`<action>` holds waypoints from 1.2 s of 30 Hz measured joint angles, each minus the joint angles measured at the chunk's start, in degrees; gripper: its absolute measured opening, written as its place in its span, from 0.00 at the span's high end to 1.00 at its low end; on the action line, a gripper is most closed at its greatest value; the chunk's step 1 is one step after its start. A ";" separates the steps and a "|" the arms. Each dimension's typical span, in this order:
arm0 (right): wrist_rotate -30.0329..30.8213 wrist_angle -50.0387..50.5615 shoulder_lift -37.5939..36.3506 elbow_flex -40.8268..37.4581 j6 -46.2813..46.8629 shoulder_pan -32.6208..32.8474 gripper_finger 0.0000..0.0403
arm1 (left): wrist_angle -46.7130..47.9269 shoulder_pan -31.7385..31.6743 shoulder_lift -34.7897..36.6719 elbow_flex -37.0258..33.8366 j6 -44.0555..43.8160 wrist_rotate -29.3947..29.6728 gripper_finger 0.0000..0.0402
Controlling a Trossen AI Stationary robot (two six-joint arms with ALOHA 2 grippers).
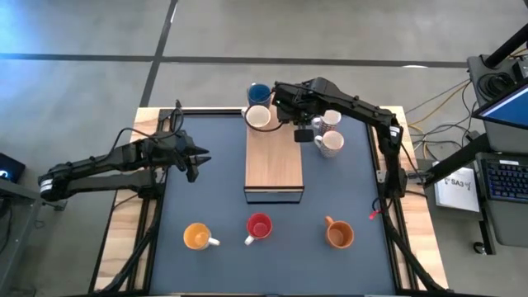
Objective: Place coffee mugs
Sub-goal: Put the blue patterned mug on the shelf
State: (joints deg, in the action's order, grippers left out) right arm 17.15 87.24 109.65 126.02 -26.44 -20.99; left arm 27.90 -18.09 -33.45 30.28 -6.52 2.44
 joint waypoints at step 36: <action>3.89 -3.93 0.59 0.08 -4.37 -0.03 0.89 | 0.00 0.00 0.00 0.00 0.00 0.02 0.73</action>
State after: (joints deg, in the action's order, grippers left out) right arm 21.04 83.31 110.23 126.10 -30.81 -21.02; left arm 27.90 -18.09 -33.45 30.28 -6.52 2.45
